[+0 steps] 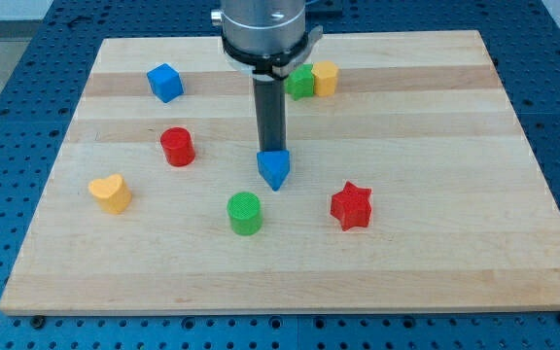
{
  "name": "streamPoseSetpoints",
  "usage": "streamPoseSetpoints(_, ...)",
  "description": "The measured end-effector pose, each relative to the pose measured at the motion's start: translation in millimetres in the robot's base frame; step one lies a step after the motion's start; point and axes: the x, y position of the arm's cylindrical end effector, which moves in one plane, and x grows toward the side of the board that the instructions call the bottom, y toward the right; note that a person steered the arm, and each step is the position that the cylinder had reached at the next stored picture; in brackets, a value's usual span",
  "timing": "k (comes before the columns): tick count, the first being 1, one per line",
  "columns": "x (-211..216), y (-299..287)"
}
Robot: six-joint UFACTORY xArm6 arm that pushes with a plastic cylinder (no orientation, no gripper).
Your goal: Move blue triangle closer to blue cube
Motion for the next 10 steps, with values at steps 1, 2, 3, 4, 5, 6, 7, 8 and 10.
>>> streamPoseSetpoints(1, 1, 23)
streamPoseSetpoints(2, 1, 72)
streamPoseSetpoints(3, 18, 98)
streamPoseSetpoints(4, 31, 83)
streamPoseSetpoints(5, 31, 42)
streamPoseSetpoints(6, 36, 7)
streamPoseSetpoints(7, 49, -7)
streamPoseSetpoints(8, 54, -31)
streamPoseSetpoints(10, 23, -69)
